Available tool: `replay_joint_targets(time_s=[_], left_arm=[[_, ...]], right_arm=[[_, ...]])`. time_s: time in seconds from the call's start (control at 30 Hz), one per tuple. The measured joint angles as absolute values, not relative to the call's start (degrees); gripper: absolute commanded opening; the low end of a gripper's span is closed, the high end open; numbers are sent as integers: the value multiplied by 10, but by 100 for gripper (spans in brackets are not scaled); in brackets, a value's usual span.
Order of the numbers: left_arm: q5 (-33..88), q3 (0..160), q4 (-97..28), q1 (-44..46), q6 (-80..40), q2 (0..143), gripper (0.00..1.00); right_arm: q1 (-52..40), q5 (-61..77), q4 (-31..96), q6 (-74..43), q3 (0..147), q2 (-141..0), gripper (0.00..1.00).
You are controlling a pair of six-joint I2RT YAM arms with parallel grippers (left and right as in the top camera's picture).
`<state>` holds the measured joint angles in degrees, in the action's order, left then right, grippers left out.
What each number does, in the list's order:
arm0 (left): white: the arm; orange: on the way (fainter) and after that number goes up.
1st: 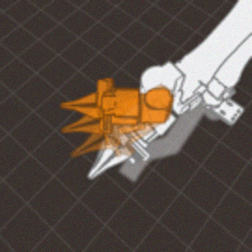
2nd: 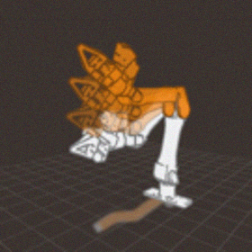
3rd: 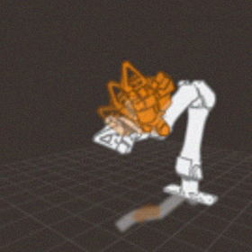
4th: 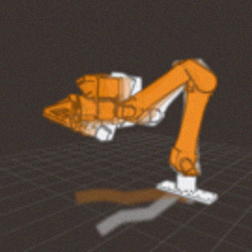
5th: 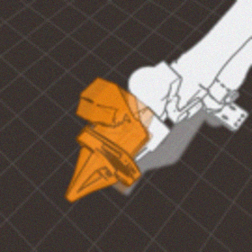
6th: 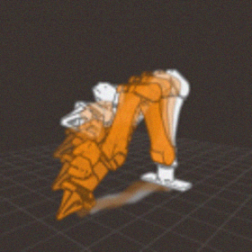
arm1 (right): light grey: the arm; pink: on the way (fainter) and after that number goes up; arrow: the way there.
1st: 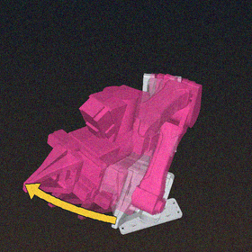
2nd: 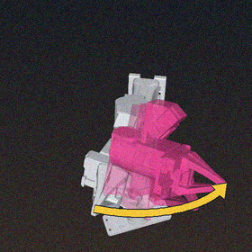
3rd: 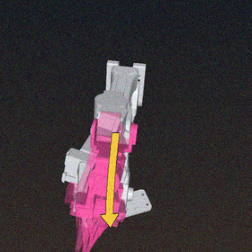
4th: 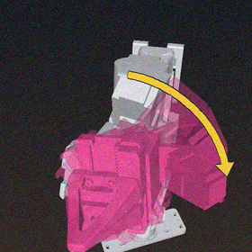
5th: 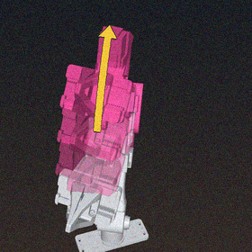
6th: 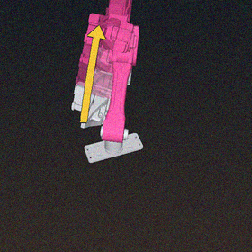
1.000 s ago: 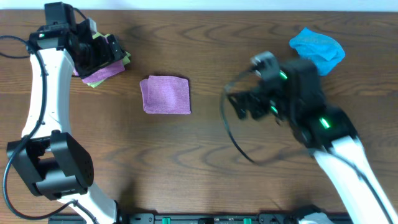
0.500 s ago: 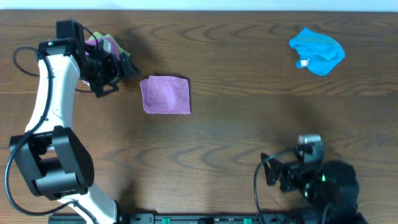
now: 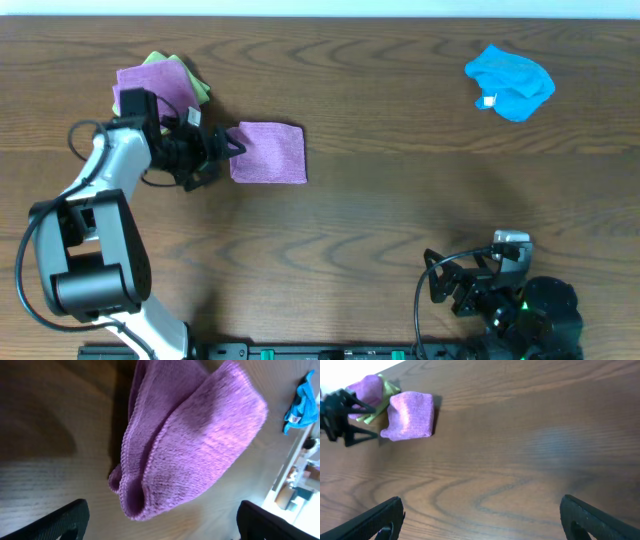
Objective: Fold the cloth
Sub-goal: 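Grasp the folded purple cloth with the left gripper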
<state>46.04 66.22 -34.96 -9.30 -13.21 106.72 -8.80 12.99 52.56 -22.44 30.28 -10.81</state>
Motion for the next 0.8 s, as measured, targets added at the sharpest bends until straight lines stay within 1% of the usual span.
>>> replay_joint_targets(time_s=[0.1, 0.37, 0.67, 0.73, 0.77, 0.8], left_arm=[[481, 621, -286, -93, -161, 1067, 95], [498, 561, -204, -88, -215, 1067, 95], [516, 491, -38, -67, -312, 1049, 96], [511, 485, -19, -61, -326, 1047, 100], [509, 484, -11, -57, -331, 1046, 100], [502, 484, 0, -49, -337, 1045, 93]], right_arm=[[-88, 130, 525, -234, 303, -108, 99], [-88, 130, 526, -239, 303, -108, 99], [-88, 130, 526, -239, 303, -108, 99], [-88, 130, 526, -239, 303, -108, 99], [-88, 130, 526, -239, 303, -108, 99], [-88, 130, 526, -239, 303, -108, 99]])
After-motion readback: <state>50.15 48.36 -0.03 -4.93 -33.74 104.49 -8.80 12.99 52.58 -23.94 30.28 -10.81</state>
